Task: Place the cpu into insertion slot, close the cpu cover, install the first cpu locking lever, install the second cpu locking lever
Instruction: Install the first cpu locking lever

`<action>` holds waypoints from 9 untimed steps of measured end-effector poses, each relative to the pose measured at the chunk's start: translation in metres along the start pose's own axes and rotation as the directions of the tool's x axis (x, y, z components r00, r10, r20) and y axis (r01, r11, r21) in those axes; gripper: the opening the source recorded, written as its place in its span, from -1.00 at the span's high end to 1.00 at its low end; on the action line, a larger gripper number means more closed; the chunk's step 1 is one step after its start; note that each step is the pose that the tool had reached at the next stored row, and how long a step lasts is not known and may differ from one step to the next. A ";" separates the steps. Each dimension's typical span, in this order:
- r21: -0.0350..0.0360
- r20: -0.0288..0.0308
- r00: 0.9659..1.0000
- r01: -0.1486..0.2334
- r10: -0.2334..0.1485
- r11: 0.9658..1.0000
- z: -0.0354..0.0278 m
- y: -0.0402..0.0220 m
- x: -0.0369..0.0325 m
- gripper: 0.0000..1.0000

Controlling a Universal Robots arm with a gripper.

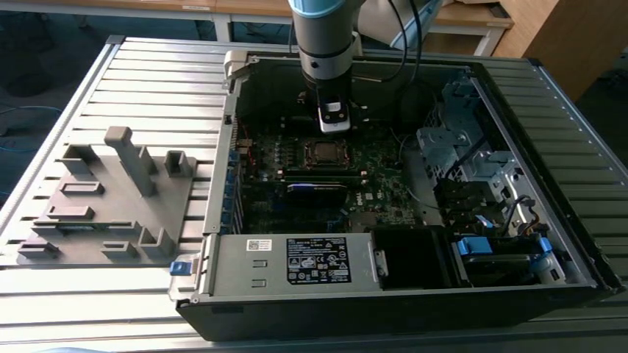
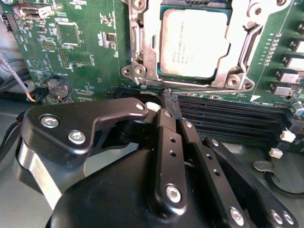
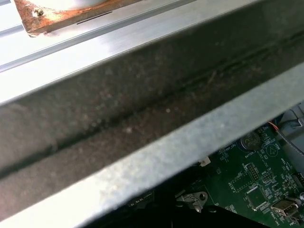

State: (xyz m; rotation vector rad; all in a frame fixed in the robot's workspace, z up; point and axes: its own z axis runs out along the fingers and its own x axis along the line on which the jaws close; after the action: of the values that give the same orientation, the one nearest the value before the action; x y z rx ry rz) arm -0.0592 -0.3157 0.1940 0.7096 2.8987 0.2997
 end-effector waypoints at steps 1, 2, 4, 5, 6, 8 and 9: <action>0.000 0.000 1.000 0.000 0.000 1.000 0.0000 0.0000 0.0000 0.79; 0.000 0.000 1.000 0.000 0.000 1.000 0.0000 0.0000 0.0000 0.79; 0.000 0.000 1.000 0.000 0.000 1.000 0.0000 0.0000 0.0000 0.79; 0.001 0.000 1.000 0.000 0.000 1.000 0.0001 0.0001 -0.0001 0.79; 0.001 0.001 1.000 0.001 -0.001 1.000 0.0002 0.0003 -0.0005 0.79; 0.003 0.002 1.000 0.001 -0.001 1.000 0.0003 0.0006 -0.0012 0.79; 0.004 0.002 1.000 0.001 -0.001 1.000 0.0004 0.0007 -0.0016 0.79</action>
State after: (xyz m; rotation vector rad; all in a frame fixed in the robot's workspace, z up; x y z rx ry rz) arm -0.0575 -0.3158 0.1939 0.7085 2.8983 0.2922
